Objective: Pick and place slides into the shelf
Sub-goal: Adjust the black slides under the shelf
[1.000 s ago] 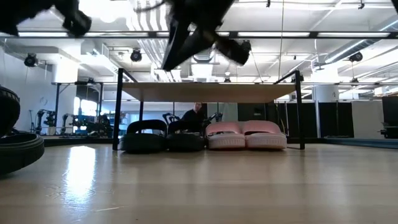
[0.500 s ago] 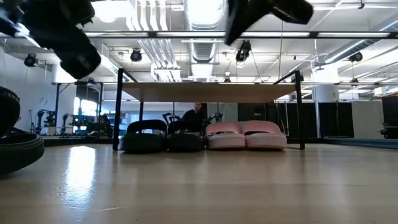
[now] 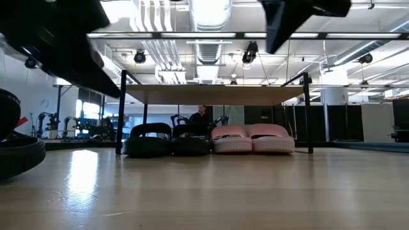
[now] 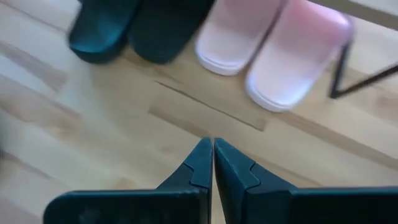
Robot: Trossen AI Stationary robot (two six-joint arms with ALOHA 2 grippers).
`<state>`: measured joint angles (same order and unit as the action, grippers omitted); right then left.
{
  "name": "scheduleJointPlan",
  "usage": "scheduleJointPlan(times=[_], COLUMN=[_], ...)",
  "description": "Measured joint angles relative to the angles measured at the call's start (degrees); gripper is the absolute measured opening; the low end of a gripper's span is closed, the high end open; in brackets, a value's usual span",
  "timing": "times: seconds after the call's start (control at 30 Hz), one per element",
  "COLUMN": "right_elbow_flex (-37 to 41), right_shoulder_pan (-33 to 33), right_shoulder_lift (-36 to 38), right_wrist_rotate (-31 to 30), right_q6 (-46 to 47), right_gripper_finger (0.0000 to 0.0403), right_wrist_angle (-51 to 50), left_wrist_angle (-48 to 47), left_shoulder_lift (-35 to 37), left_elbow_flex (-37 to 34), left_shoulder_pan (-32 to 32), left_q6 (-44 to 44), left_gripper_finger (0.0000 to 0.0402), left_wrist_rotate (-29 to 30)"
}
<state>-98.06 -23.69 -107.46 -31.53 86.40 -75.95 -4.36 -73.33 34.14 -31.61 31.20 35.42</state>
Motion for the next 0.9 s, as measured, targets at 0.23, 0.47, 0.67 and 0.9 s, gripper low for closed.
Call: scheduleJointPlan(times=[0.23,0.47,0.67,0.9], right_elbow_flex=[3.6,8.4,10.8,11.4], right_shoulder_pan=[-3.4,-6.0,-6.7,-6.7], right_shoulder_lift=[2.5,6.3,8.1,8.1], right_wrist_rotate=[0.0,-1.0,-3.1,-4.6], right_q6=[6.1,9.7,12.4,11.0], right_gripper_finger=[0.0008,0.0008,0.0008,0.0008], right_wrist_angle=[-5.7,-6.3,-6.3,-6.2], left_wrist_angle=[-7.6,-10.9,-13.9,-15.8], left_shoulder_lift=[-16.3,-22.3,-21.8,-21.2], left_elbow_flex=[11.7,13.5,13.1,10.7], left_shoulder_pan=[1.8,6.6,10.5,16.0], left_q6=[8.0,10.5,10.1,7.6], left_gripper_finger=[0.0,0.0,0.0,0.0], left_wrist_rotate=[6.7,0.0,2.0,-1.8])
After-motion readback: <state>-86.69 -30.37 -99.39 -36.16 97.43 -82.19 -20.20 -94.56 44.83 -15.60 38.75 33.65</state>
